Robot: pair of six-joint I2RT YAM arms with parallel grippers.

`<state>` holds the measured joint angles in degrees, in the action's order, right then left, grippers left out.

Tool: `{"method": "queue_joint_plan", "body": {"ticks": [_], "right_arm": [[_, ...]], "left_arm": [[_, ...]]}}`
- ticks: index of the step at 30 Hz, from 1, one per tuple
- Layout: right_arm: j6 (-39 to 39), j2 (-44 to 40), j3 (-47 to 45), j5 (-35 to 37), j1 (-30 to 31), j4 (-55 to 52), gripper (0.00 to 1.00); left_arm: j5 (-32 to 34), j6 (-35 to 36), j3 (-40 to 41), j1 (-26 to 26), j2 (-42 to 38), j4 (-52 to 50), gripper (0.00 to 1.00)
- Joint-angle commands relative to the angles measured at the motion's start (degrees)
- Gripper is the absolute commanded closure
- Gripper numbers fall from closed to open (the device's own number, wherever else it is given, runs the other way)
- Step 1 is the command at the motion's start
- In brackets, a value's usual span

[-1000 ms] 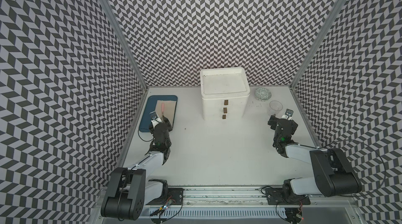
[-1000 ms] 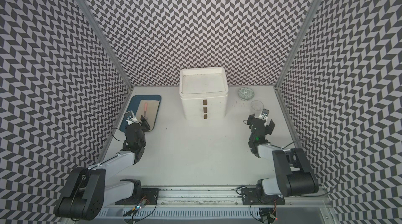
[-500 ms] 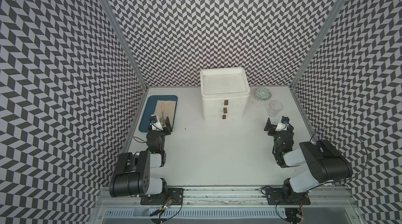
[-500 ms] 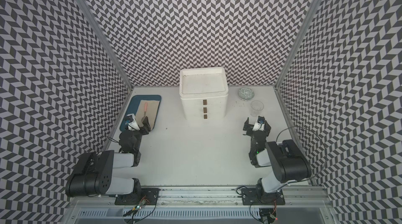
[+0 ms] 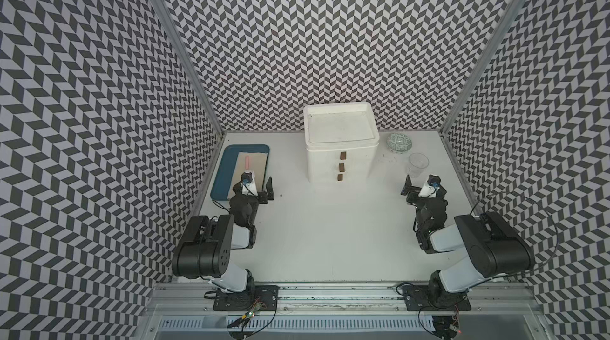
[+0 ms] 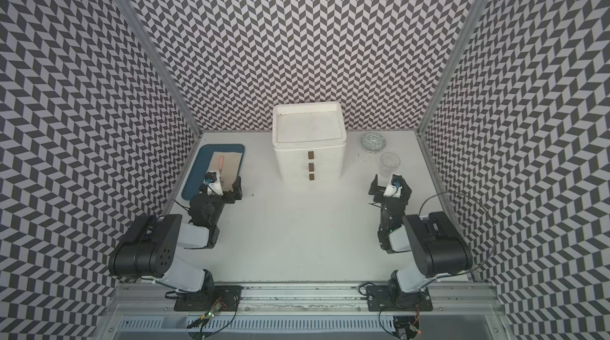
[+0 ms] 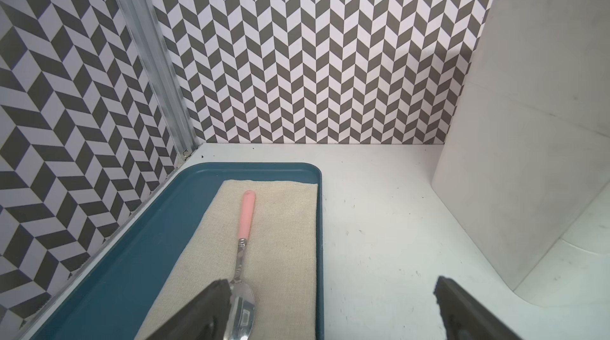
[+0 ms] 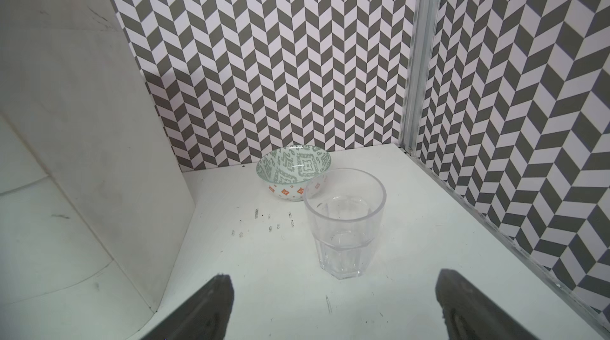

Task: Please put the sticky notes in the drawer by color
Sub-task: Reset both arms

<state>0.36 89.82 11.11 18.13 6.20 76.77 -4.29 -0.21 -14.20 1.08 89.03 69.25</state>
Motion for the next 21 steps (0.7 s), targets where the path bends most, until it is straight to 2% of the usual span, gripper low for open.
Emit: {"method": "queue_joint_plan", "body": {"ticks": [1, 21], "right_arm": [[-0.45, 0.37, 0.18, -0.37, 0.13, 3.51, 0.00], [-0.39, 0.55, 0.55, -0.45, 0.07, 3.22, 0.00]], "left_arm": [[-0.63, 1.16, -1.23, -0.37, -0.35, 0.38, 0.00], [-0.64, 1.17, -1.27, -0.32, -0.30, 0.23, 0.00]]}}
